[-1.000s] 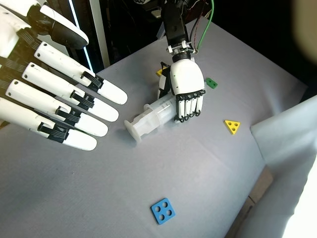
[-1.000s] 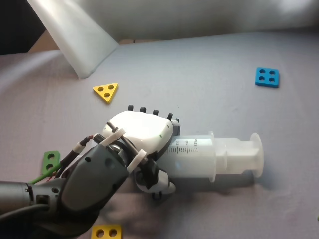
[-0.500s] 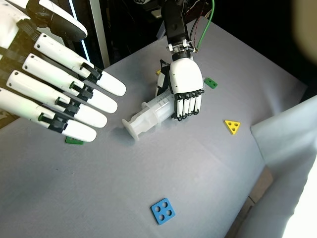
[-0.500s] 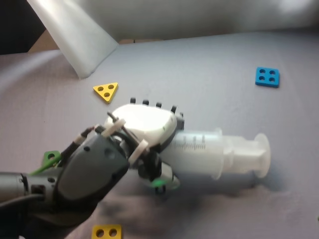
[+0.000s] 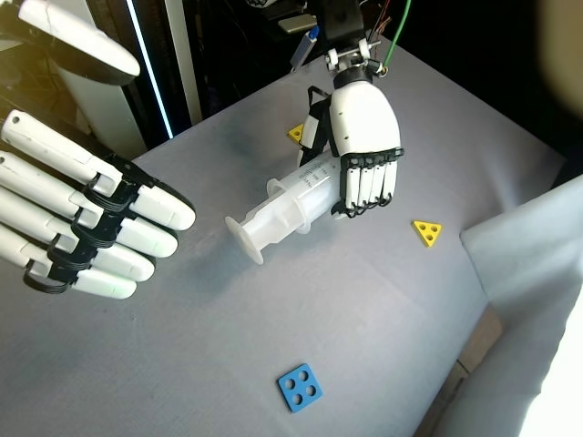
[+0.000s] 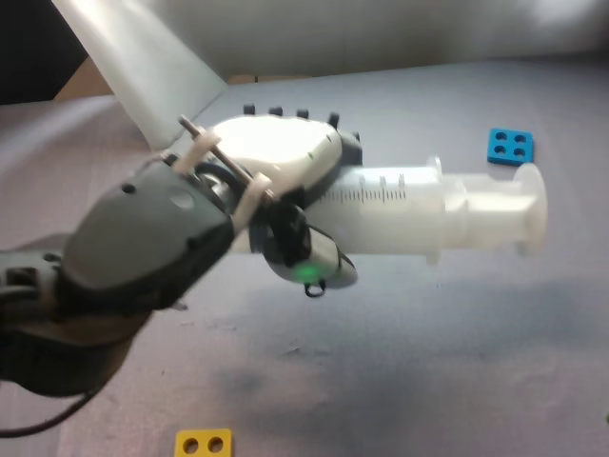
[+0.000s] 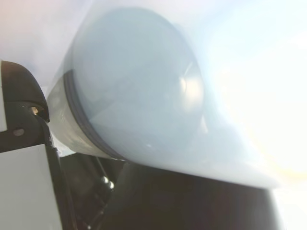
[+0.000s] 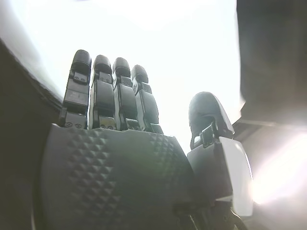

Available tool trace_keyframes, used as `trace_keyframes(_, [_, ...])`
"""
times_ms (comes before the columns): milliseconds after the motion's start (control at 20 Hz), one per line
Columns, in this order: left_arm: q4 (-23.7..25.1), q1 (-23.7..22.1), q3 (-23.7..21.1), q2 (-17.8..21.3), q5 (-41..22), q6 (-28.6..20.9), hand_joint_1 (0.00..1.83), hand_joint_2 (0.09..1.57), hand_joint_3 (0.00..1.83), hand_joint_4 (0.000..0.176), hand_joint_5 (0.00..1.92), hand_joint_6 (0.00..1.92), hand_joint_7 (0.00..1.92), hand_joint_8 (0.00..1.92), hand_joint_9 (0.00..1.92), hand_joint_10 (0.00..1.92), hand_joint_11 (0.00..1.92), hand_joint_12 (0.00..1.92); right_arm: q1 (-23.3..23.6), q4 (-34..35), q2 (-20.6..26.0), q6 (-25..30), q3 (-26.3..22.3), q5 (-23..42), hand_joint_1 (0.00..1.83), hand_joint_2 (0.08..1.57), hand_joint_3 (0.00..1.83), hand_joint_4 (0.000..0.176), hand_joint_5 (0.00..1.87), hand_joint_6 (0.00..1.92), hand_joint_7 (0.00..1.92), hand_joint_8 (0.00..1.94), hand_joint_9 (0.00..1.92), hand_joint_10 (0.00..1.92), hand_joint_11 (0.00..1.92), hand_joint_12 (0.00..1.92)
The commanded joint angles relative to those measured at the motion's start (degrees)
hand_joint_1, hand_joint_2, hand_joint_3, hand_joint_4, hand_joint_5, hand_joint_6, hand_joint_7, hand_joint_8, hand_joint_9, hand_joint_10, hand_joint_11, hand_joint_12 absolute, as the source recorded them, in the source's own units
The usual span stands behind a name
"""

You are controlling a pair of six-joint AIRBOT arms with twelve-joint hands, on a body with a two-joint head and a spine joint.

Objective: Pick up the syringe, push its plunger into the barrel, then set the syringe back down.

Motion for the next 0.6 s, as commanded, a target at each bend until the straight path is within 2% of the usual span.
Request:
trace_keyframes(0, [2.8,-1.5,-0.1,0.5,-2.1,0.1,1.33,1.26,0.00,0.000,0.72,1.30,0.67,1.52,0.64,1.59,0.46,1.51,0.4,0.0,0.1,3.1,0.0,1.0,0.00,1.36,0.00,0.000,0.14,0.00,0.14,0.00,0.11,0.00,0.00,0.26])
trace_keyframes(50, [2.5,-2.3,-0.3,0.9,-1.7,0.1,1.33,1.25,0.00,0.000,0.72,1.27,0.69,1.51,0.63,1.60,0.45,1.53,0.3,0.0,0.1,6.6,-0.2,0.3,0.00,1.36,0.00,0.000,0.13,0.00,0.13,0.00,0.10,0.00,0.00,0.24])
trace_keyframes(150, [2.4,-3.1,-0.6,1.5,-0.9,0.2,1.33,1.26,0.00,0.000,0.64,1.33,0.74,1.46,0.64,1.60,0.42,1.55,0.3,0.0,0.2,14.2,-1.2,-4.3,0.00,1.36,0.00,0.000,0.16,0.01,0.15,0.00,0.11,0.00,0.00,0.26])
trace_keyframes(200, [2.2,-3.3,-0.8,1.7,-0.6,0.3,1.34,1.25,0.00,0.000,0.65,1.34,0.76,1.42,0.66,1.58,0.43,1.56,0.3,0.0,0.3,16.3,-1.7,-5.6,0.00,1.36,0.00,0.000,0.15,0.00,0.15,0.00,0.10,0.00,0.00,0.24])
trace_keyframes(400, [1.6,-3.6,-1.6,2.1,-0.3,0.3,1.33,1.25,0.00,0.000,0.59,1.38,0.76,1.42,0.68,1.56,0.46,1.49,-0.2,0.0,1.6,19.4,-4.9,-5.8,0.00,1.36,0.00,0.000,0.15,0.00,0.14,0.00,0.10,0.01,0.00,0.25])
trace_keyframes(550, [1.5,-3.6,-1.7,2.1,-0.2,0.5,1.34,1.23,0.00,0.000,0.67,1.32,0.79,1.36,0.70,1.52,0.46,1.49,-1.7,0.0,2.1,25.2,-6.8,-9.2,0.00,1.35,0.00,0.000,0.14,0.00,0.14,0.00,0.10,0.00,0.00,0.19])
